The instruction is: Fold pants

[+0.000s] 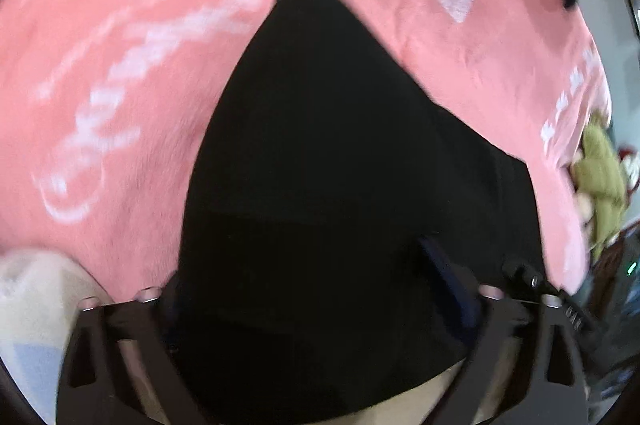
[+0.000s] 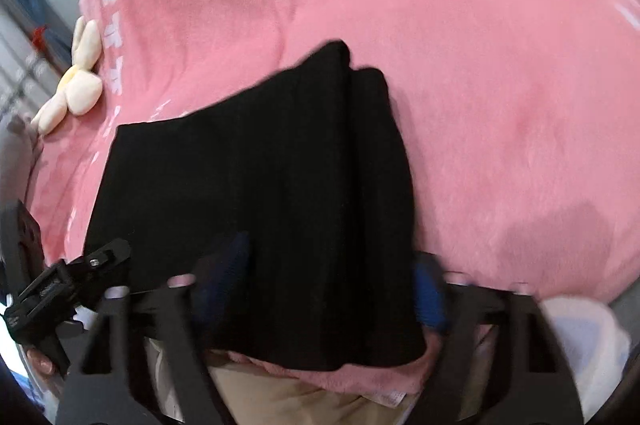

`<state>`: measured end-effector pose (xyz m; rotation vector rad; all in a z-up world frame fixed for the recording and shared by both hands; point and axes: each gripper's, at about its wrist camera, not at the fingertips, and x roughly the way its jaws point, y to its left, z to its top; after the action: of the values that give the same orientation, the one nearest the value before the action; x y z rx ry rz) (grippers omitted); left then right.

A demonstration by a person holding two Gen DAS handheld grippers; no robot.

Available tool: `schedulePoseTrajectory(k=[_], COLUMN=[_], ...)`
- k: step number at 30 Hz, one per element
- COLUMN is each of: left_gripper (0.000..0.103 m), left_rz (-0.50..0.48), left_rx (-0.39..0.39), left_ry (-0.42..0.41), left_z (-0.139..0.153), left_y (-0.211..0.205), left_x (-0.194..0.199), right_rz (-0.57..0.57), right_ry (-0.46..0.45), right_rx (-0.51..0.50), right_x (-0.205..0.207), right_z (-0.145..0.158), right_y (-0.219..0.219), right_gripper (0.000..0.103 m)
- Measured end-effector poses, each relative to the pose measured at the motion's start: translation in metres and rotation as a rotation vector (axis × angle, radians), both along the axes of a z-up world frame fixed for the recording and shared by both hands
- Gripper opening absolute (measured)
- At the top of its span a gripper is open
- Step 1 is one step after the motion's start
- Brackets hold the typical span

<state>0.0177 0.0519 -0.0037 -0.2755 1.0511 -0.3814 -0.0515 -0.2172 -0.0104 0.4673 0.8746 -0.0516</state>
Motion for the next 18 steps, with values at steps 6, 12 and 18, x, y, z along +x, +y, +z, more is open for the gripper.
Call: schedulePoseTrajectory(k=[6, 12, 18], left_gripper=[0.029, 0.031, 0.069], left_rz=[-0.063, -0.114, -0.046], left_rx=[0.005, -0.076, -0.005], left_ry=[-0.018, 0.072, 0.108], left_z=[0.032, 0.035, 0.009], left_y=[0.000, 0.022, 0.016], left_x=[-0.012, -0.035, -0.035], right_rz=[0.020, 0.071, 0.014], right_ry=[-0.023, -0.001, 0.078], right_rx=[0.083, 0.077, 0.097], right_x=[-0.012, -0.040, -0.036], right_z=[0.028, 0.035, -0.002], right_y=[0.008, 0.011, -0.003], right_gripper=[0.034, 0.037, 0.053])
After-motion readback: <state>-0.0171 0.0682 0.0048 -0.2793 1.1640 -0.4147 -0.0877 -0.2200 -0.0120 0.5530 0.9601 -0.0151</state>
